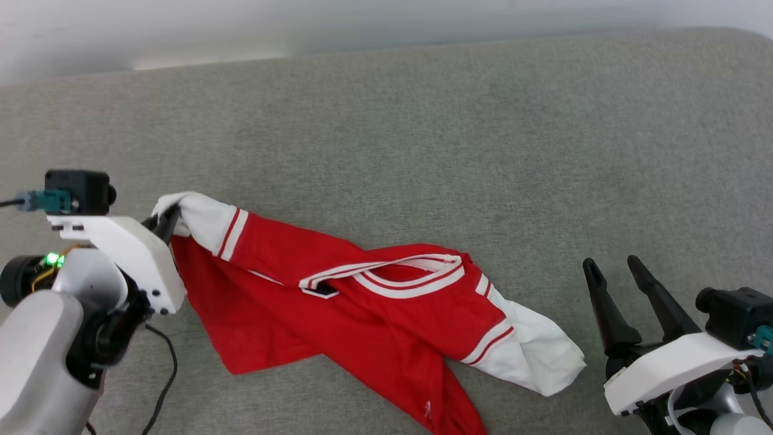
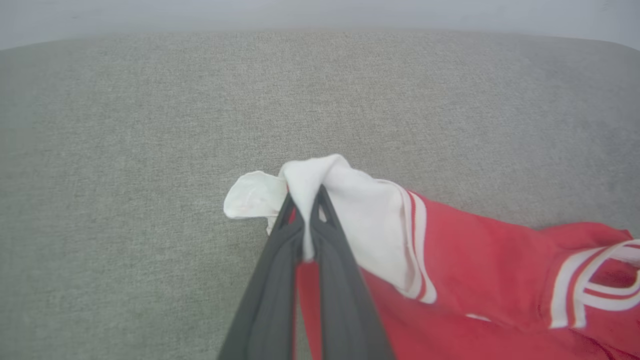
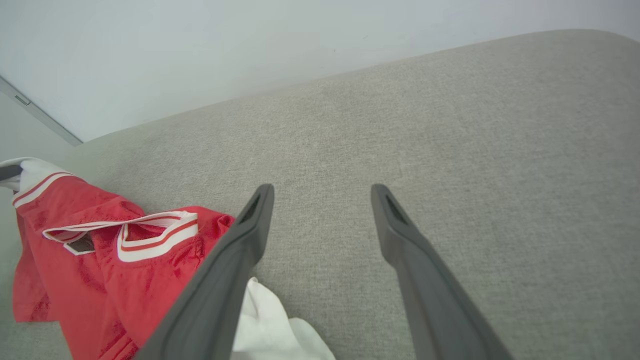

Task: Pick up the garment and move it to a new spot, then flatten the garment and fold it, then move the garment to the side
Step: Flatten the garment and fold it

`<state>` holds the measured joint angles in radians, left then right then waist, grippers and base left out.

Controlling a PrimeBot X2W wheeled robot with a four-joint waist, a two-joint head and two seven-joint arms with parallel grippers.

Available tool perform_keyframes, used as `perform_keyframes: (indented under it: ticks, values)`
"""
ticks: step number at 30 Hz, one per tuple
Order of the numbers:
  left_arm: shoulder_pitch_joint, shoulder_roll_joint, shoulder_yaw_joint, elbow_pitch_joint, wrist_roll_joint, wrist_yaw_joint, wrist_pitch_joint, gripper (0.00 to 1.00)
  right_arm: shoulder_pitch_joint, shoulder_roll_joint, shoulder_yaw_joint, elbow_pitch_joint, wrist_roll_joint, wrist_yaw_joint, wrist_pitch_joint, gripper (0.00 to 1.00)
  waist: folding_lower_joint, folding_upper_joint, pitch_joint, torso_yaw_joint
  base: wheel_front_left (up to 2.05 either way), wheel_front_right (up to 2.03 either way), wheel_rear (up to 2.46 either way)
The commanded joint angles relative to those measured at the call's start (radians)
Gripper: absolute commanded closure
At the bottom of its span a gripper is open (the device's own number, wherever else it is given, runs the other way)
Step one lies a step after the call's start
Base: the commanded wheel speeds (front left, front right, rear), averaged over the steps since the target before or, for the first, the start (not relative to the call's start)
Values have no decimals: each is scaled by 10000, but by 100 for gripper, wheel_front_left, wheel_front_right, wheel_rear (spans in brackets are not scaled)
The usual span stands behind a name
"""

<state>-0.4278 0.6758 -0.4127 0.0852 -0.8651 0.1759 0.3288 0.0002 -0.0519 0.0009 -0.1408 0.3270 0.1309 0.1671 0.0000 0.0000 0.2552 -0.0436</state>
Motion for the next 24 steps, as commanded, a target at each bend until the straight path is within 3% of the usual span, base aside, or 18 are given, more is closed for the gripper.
perform_keyframes:
  ticks: [1,11,13,14,15,16,17,24]
  values:
    - [-340,-126,57,273,13,-89,-138,100,-135,25,13,36,49,-3,-75,0,0,0,306,-269,0,0,0]
    - [-1532,-979,-395,2606,-40,-829,-243,100,-463,23,36,267,-58,-3,-375,0,0,0,693,-634,0,0,0]
    - [-1608,-1102,-473,2992,-106,-986,-183,94,-467,23,30,265,-181,-3,-413,0,0,0,661,-621,0,0,0]
    - [-1632,-1181,-492,3144,-164,-1068,-218,69,-478,22,27,279,-157,-3,-418,0,0,0,634,-608,0,0,0]
    - [-1673,-1250,-495,3298,-180,-1134,-282,38,-495,23,42,277,-157,-3,-431,0,0,0,594,-587,0,0,0]
    - [-1673,-1250,-495,3298,-180,-1134,-282,38,-495,23,42,277,-157,-3,-431,0,0,0,594,-587,0,0,0]
    - [-1720,-1306,-537,3480,-86,-1250,-457,0,-495,22,26,256,-244,-3,-447,0,0,0,486,-520,0,0,0]
    - [-1356,-1193,-548,3409,128,-1210,-1051,0,-272,22,-29,148,-302,-3,-362,0,0,0,-62,-250,0,0,0]
